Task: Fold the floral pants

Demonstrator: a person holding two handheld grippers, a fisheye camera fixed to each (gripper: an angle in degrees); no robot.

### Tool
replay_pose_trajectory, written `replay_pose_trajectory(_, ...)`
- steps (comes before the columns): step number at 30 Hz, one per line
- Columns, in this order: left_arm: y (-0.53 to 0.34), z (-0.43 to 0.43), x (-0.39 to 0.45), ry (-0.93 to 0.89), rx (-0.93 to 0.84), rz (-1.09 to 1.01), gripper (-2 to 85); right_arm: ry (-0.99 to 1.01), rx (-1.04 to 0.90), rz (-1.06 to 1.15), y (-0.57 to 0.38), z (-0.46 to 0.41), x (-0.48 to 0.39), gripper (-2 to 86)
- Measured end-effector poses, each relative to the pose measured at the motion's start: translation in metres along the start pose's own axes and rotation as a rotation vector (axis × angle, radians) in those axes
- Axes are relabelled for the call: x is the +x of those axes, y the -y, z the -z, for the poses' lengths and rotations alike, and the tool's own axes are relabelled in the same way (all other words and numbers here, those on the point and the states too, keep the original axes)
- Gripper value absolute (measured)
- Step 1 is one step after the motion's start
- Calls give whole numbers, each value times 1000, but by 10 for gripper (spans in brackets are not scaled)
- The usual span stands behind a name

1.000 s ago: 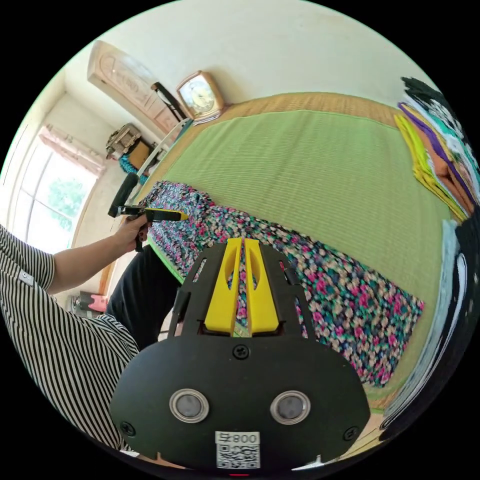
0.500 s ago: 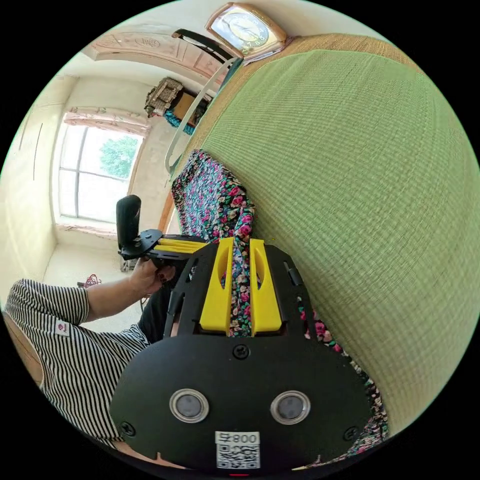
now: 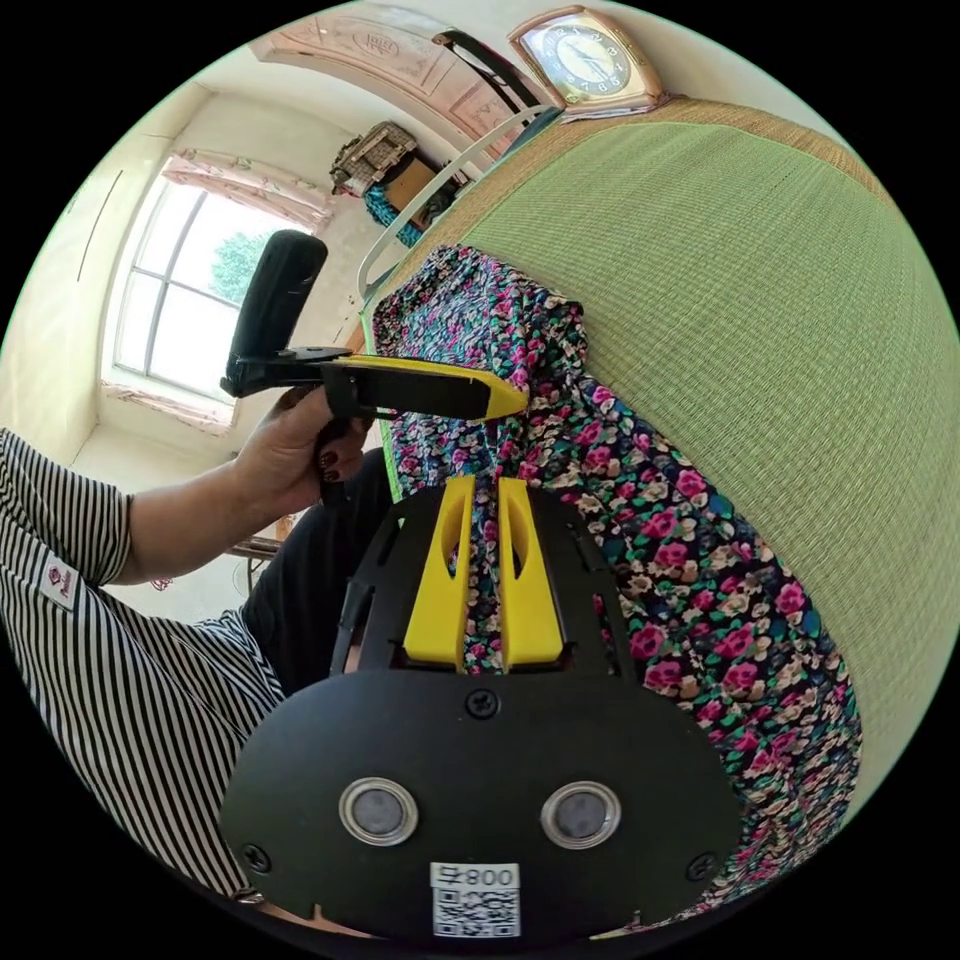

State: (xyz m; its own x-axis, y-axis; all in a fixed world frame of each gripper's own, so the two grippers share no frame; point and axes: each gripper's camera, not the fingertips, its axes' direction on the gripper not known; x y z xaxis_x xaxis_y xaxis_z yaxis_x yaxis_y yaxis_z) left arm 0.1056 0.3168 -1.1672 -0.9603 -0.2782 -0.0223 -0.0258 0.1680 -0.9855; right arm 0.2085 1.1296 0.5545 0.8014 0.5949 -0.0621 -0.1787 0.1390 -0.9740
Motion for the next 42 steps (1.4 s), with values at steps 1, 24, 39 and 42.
replay_pose_trajectory(1,-2,4,-4,45,-15,26,16,-5,-3,1,0,1,0,35)
replay_pose_trajectory(24,-27,101,-39,-56,58,34,1,333,59,-266,89,30,84,40)
replay_pose_trajectory(39,-10,157,-30,-46,145,-23,2,475,179,-190,120,83,76,23)
replay_pose_trajectory(42,2,165,-25,-40,162,-48,4,415,172,-151,132,96,68,22)
